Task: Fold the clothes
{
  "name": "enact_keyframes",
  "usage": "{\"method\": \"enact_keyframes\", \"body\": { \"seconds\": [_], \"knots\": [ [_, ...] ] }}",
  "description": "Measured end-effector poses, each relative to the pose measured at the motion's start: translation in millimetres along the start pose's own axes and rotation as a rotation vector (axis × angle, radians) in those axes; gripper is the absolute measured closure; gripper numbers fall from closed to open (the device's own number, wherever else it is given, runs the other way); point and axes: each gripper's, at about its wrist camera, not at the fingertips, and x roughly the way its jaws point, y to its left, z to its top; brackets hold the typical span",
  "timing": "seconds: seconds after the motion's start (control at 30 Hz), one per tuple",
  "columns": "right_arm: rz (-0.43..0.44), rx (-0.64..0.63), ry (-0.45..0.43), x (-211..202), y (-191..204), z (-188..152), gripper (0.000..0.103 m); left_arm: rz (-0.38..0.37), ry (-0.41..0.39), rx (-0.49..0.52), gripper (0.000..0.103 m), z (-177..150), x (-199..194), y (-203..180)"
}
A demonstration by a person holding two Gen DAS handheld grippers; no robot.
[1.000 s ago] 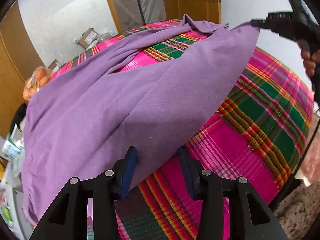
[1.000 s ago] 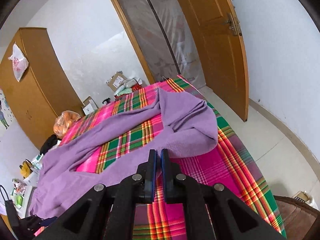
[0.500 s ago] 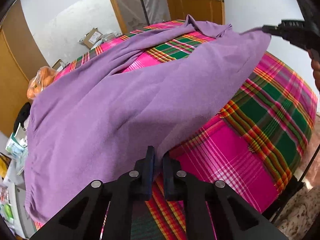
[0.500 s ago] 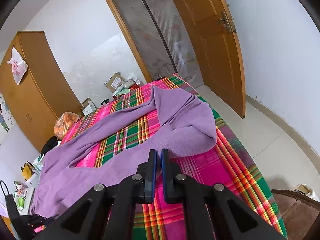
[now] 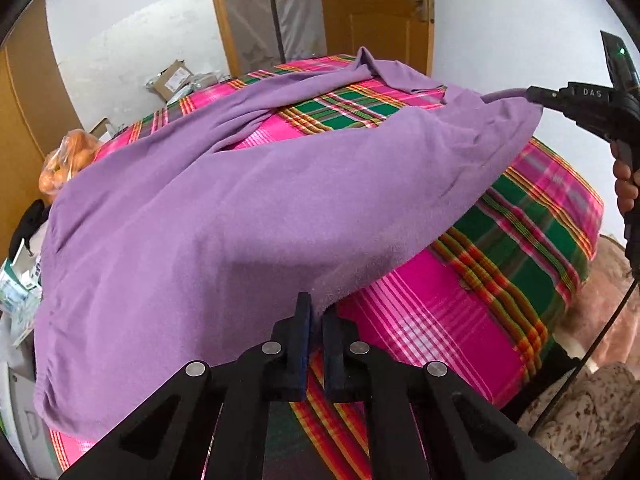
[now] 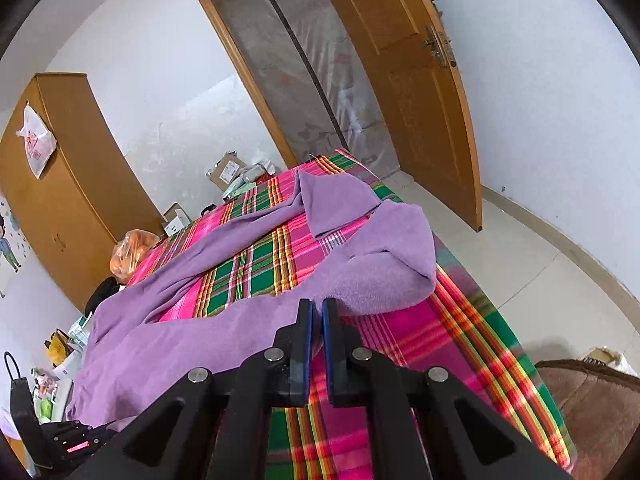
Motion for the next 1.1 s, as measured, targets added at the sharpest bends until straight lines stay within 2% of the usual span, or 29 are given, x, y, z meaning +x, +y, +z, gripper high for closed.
{"method": "enact_keyframes", "body": {
  "seconds": [0.63,0.73,0.83,0.93,1.1],
  "knots": [
    [-0.105,0.024,0.067,-6.1,-23.8,-36.6,0.098,-0.046,0.005,-0.001,0.098,-15.9,-2.7,-10.9],
    [-0.119,0.023,0.093,-1.1,-25.3,-41.3,0.098,-0.066,0.014,-0.046,0.095,-17.2,0.2,-5.5],
    [-0.149,0.005,0.105,0.5,-22.8,-43.9,0.095,-0.092,0.01,-0.107,0.088,-20.3,-5.1,7.0],
    [-0.162,-0.001,0.109,-1.6,-23.4,-44.3,0.095,-0.084,0.0,-0.187,0.083,-29.8,-17.7,28.8],
    [-0.207,-0.028,0.097,-11.5,-23.4,-47.8,0.094,-0.003,-0.035,-0.452,0.076,-60.0,-43.7,96.4]
  ]
}}
